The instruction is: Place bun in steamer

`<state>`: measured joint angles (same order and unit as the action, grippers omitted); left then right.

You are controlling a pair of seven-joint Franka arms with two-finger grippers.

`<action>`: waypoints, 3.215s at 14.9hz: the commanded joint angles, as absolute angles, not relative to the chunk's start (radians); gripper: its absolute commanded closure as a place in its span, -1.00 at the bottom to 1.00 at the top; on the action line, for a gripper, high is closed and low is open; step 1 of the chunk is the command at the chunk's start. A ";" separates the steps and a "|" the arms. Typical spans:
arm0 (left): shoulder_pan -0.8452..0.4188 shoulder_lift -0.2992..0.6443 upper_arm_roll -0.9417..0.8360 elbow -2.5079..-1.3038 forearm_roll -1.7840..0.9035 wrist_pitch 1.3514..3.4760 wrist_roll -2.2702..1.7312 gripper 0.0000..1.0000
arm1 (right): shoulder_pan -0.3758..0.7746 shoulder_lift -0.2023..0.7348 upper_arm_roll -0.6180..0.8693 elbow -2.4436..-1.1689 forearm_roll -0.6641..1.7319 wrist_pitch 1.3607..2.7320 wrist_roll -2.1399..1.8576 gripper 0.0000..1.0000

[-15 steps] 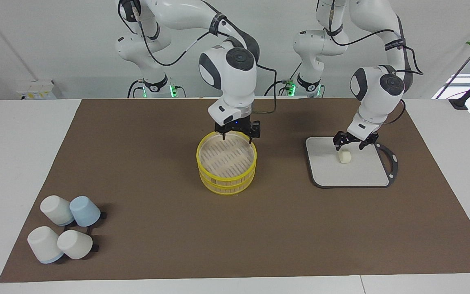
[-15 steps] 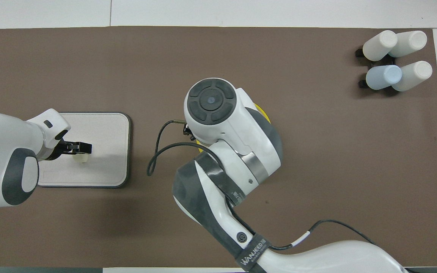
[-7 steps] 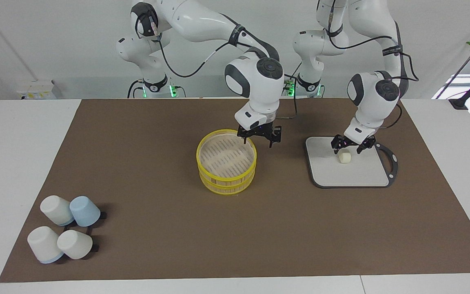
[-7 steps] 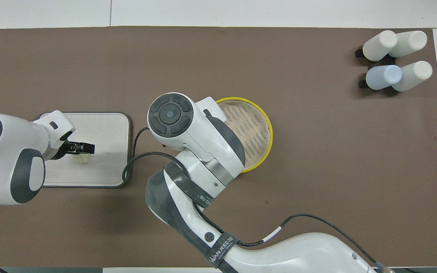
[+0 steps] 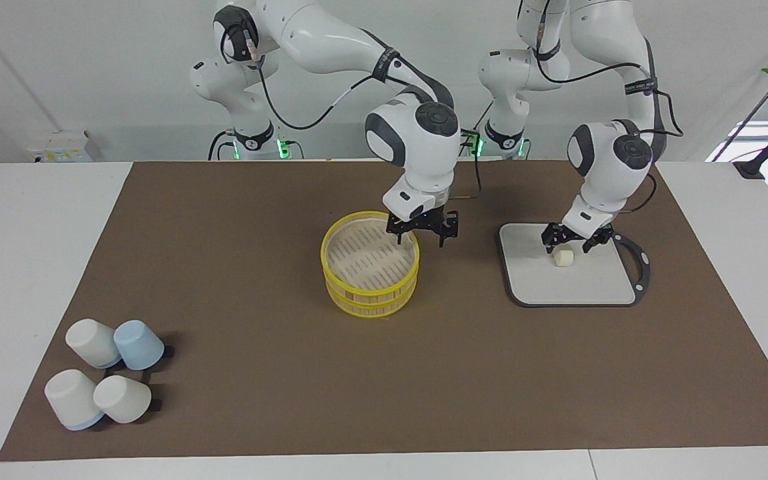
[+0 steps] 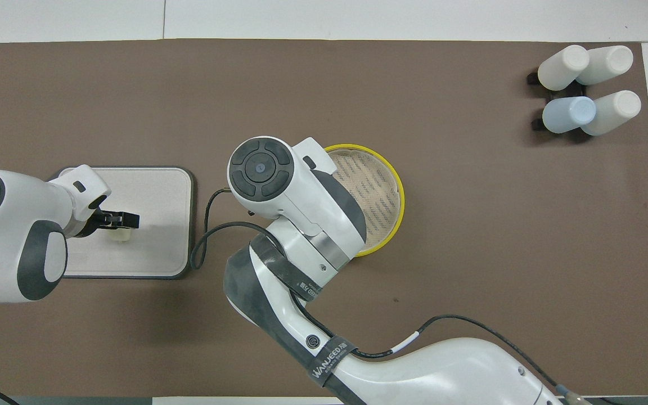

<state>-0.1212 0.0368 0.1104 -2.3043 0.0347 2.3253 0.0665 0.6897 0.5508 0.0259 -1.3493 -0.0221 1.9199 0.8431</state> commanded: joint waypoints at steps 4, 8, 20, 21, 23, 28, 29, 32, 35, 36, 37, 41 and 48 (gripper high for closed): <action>-0.107 0.046 0.107 -2.329 0.052 2.370 0.087 -0.82 | 0.670 0.537 0.032 -1.396 -0.017 1.954 0.821 -0.73; -0.113 0.046 0.107 -2.329 0.054 2.365 0.086 -0.51 | 0.669 0.528 0.032 -1.416 -0.015 1.976 0.818 0.96; -0.121 0.058 0.107 -2.234 0.052 2.266 0.084 0.51 | 0.576 0.487 0.034 -1.270 0.049 1.792 0.660 1.00; -0.123 0.060 0.106 -2.182 0.052 2.205 0.083 0.51 | 0.546 0.454 0.026 -1.281 0.046 1.778 0.584 1.00; -0.124 0.058 0.104 -2.070 0.043 2.068 0.078 0.51 | 0.467 0.413 0.023 -1.298 0.028 1.703 0.446 1.00; -0.168 0.057 0.100 -1.904 -0.078 1.901 0.014 0.51 | 0.272 0.379 0.023 -1.299 -0.043 1.669 0.102 1.00; -0.204 0.060 0.100 -1.869 -0.077 1.863 -0.041 0.51 | 0.237 0.377 0.023 -1.301 -0.043 1.669 0.085 1.00; -0.329 0.092 0.100 -1.758 -0.078 1.776 -0.248 0.50 | 0.135 0.376 0.026 -1.305 -0.029 1.667 0.031 1.00; -0.448 0.118 0.100 -1.697 -0.081 1.770 -0.394 0.50 | 0.085 0.361 0.026 -1.345 0.009 1.696 -0.058 1.00; -0.481 0.129 0.100 -1.675 -0.092 1.773 -0.461 0.50 | 0.072 0.354 0.026 -1.370 0.035 1.709 -0.064 1.00; -0.521 0.155 0.097 -1.645 -0.104 1.767 -0.503 0.50 | 0.057 0.342 0.026 -1.393 0.040 1.715 -0.081 1.00; -0.670 0.337 0.084 -1.422 -0.127 1.741 -0.731 0.50 | 0.044 0.337 0.026 -1.411 0.041 1.721 -0.098 1.00; -0.785 0.460 0.086 -1.474 -0.072 1.954 -0.804 0.46 | 0.051 0.324 0.026 -1.440 0.041 1.738 -0.095 1.00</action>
<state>-0.7806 0.4468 0.0693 -1.4618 -0.0920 1.9070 -0.7921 0.0615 0.3652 0.0163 -1.3864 0.0224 1.7038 -0.0741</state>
